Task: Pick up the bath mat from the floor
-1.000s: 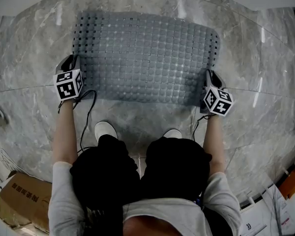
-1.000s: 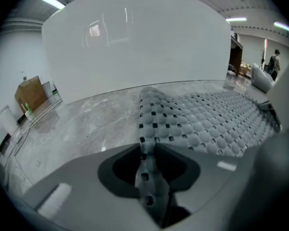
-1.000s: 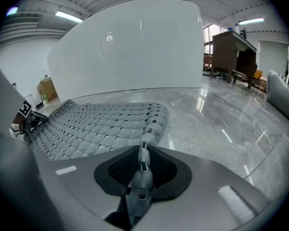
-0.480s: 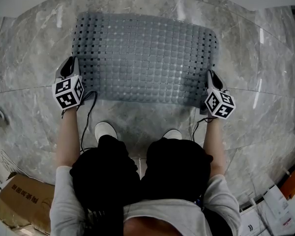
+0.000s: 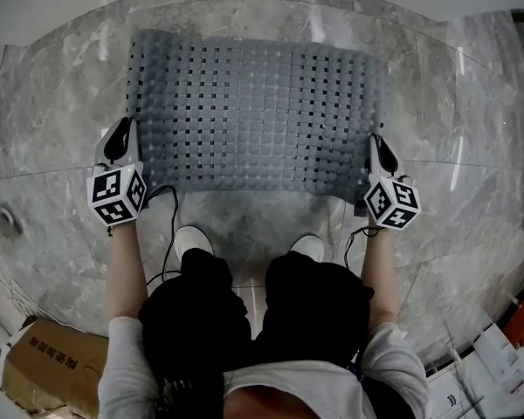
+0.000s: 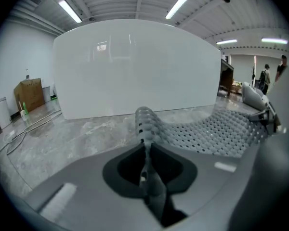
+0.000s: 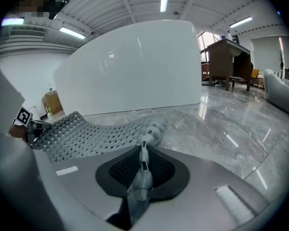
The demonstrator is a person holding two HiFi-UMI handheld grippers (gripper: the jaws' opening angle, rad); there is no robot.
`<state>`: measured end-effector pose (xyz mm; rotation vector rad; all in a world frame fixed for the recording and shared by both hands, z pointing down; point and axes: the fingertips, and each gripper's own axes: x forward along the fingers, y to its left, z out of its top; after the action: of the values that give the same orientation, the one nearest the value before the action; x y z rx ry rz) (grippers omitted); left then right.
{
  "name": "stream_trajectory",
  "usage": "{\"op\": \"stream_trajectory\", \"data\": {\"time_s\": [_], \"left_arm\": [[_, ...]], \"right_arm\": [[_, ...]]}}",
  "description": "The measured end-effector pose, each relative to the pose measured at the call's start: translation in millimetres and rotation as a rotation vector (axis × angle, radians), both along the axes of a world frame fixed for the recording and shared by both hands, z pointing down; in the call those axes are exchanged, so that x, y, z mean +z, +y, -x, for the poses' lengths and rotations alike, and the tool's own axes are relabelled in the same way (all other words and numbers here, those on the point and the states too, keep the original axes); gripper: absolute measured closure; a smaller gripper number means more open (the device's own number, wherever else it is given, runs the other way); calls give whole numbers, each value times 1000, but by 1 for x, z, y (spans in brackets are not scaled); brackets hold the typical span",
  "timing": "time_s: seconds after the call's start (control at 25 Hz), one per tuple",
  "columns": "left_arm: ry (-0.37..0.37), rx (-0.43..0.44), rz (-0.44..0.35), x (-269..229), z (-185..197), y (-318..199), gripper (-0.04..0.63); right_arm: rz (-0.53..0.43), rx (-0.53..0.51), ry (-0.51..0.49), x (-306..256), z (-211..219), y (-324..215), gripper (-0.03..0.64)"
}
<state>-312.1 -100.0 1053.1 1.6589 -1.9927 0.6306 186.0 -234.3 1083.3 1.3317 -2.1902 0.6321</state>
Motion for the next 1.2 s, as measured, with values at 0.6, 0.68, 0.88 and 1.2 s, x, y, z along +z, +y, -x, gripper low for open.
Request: {"op": "stream_trajectory", "data": {"time_s": [0.6, 0.68, 0.88, 1.2], "left_arm": [[2, 110, -33, -143, -35, -40, 554], [-2, 120, -45, -176, -39, -42, 554], [-4, 117, -81, -273, -48, -32, 554], [-13, 128, -128, -431, -64, -33, 554]], "right_arm": [[-20, 32, 9, -137, 16, -10, 575], [-32, 30, 10, -170, 17, -12, 575], [-68, 24, -1, -270, 16, -6, 577], [-109, -2, -18, -433, 19, -10, 577]]}}
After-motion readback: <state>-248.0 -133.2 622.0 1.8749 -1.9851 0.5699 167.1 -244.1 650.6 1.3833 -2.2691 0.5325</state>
